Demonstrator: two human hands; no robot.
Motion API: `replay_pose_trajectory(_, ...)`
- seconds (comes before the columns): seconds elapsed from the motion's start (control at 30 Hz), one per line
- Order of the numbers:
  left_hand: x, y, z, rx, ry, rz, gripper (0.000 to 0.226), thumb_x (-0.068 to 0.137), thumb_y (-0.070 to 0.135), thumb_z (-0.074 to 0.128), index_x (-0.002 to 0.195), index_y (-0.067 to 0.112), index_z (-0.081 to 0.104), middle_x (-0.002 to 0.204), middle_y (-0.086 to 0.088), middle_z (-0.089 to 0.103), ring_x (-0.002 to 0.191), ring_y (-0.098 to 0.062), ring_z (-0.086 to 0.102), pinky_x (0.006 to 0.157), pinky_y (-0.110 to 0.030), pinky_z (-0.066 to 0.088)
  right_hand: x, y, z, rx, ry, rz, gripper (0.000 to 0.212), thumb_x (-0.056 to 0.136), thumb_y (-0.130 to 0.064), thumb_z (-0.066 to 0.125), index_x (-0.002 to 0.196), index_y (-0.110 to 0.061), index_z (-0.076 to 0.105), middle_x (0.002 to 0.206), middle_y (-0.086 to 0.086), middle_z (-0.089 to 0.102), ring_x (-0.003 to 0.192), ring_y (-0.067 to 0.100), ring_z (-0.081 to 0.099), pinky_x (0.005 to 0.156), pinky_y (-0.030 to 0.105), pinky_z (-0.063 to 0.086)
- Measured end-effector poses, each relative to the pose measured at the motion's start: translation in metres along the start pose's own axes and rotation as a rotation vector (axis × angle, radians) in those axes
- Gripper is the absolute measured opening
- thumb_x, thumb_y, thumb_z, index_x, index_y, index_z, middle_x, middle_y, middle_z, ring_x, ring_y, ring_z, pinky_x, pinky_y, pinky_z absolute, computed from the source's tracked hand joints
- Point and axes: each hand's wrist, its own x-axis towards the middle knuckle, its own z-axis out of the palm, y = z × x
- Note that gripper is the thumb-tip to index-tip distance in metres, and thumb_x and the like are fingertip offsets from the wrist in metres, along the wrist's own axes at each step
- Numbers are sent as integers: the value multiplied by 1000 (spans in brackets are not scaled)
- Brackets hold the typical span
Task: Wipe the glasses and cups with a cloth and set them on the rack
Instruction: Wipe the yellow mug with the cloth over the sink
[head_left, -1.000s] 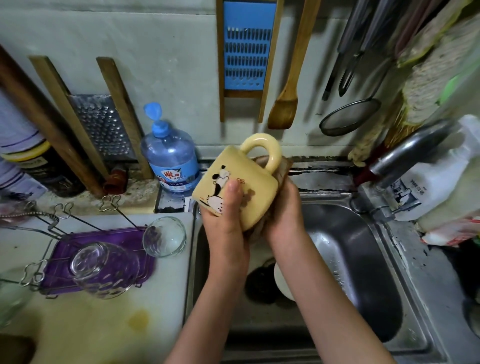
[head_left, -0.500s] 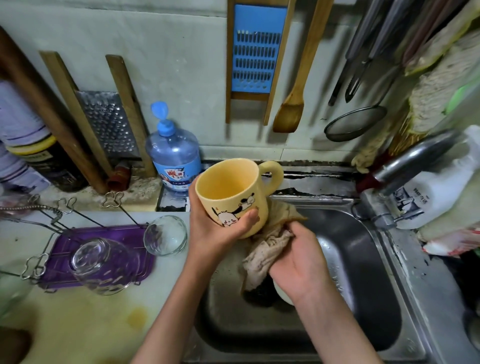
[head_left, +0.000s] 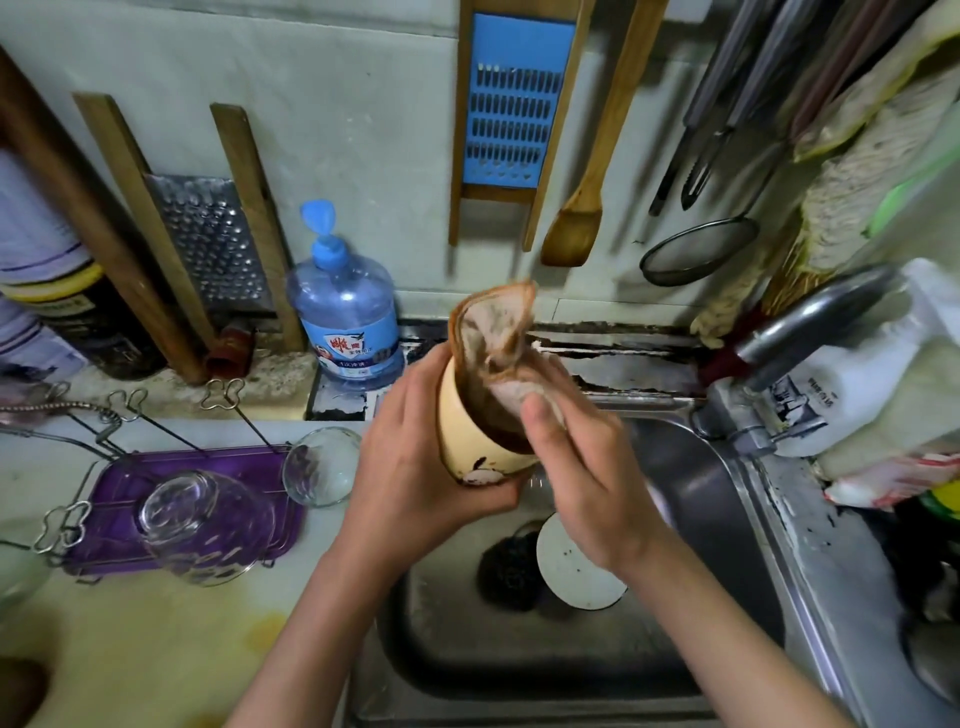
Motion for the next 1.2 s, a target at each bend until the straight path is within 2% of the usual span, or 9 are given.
replay_pose_trajectory(0.13,1,-7,-7,150,-70,102,99,56,57,72,137,12,37,131,-8,56,117,-19,52,99,-19,34,-19,-9,4,120,-49,130,35,97,-32,41,104,-18,73,113,-2,71,118,12,58,110,36,36)
replay_pose_trajectory(0.27,0,-6,-15,194,-112,152,99,56,59,70,137,12,37,128,-7,58,114,-18,52,94,-22,37,-13,-24,-11,407,-111,452,41,90,-43,49,103,-11,70,112,39,56,105,58,49,91,68,40)
replay_pose_trajectory(0.43,-1,-4,-19,275,-101,162,102,55,61,67,139,12,37,129,-8,57,114,-19,51,94,-25,40,0,-34,-9,747,125,436,36,98,-33,46,114,-6,64,112,17,70,109,30,65,94,44,53)
replay_pose_trajectory(0.53,-2,-1,-19,312,-95,134,101,57,64,61,137,6,40,130,-13,58,115,-22,52,93,-28,43,-17,-39,6,495,-7,222,42,96,-43,40,119,-18,65,126,23,60,121,39,55,104,56,41)
replay_pose_trajectory(0.67,-7,0,-18,339,-50,195,70,73,44,56,123,-4,59,120,-19,63,108,-31,58,86,-42,51,-33,-31,25,-183,-75,-250,44,104,-33,27,142,-16,40,155,0,33,147,14,20,120,47,11)
replay_pose_trajectory(0.77,-11,11,-21,354,-64,244,72,74,43,59,129,-2,54,124,-17,60,110,-31,58,87,-41,50,-22,-22,26,-338,25,-230,49,100,-35,37,145,-15,36,156,1,31,148,15,16,117,58,12)
replay_pose_trajectory(0.93,-21,30,-21,382,-73,254,98,53,50,71,138,12,37,129,-9,56,114,-29,56,87,-41,52,4,-25,4,56,31,124,30,100,-43,34,104,-27,59,103,-14,64,103,3,57,97,32,43)
replay_pose_trajectory(1.03,-27,37,-19,400,-65,258,97,53,50,67,138,14,39,129,-7,55,115,-27,53,88,-43,51,10,-8,-6,179,53,248,31,103,-35,40,77,-25,54,72,-13,55,75,7,52,78,32,42)
replay_pose_trajectory(1.2,-39,50,-12,225,3,129,94,53,55,74,134,22,41,127,3,56,114,-15,54,94,-27,44,2,4,-17,305,149,306,38,103,-33,41,72,-13,51,68,0,48,68,12,48,69,32,42)
